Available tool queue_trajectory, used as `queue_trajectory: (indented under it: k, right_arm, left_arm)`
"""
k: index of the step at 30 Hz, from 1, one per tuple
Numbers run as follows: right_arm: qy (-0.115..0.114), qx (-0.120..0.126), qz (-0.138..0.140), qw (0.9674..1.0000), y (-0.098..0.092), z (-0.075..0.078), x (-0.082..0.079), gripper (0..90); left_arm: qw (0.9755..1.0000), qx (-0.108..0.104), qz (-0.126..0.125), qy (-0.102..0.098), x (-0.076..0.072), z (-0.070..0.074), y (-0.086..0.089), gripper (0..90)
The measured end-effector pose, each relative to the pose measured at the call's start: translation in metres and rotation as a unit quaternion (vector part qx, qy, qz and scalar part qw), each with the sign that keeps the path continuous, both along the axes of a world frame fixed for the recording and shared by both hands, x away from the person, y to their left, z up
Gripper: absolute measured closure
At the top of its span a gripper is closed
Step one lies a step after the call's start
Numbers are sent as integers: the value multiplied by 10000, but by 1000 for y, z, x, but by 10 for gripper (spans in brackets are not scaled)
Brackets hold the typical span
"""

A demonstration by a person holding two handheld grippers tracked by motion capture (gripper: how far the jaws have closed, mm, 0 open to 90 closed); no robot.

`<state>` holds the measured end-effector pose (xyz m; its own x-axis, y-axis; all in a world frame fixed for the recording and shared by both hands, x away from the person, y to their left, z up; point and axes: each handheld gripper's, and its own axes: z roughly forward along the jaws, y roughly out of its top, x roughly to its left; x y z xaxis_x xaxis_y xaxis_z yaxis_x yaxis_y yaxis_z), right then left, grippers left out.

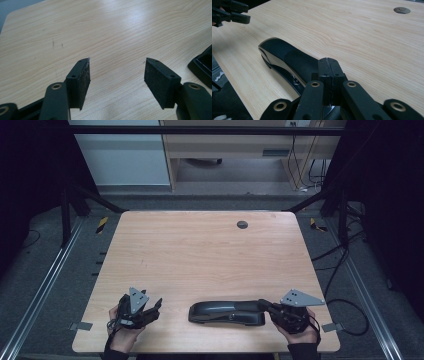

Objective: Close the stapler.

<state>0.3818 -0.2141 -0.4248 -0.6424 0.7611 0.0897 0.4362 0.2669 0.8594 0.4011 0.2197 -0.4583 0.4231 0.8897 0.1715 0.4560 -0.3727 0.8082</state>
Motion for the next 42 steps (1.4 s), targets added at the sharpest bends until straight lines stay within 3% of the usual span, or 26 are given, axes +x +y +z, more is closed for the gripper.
queue_trajectory:
  k: [20, 42]
  right_arm:
    - [252, 164, 19, 9995, -5, -19, 6, 900]
    - [204, -54, -24, 9998, -2, -23, 5, 900]
  left_arm:
    - [9999, 116, -75, 75, 1, -2, -4, 366]
    - [9998, 154, -82, 102, 1, -2, -4, 361]
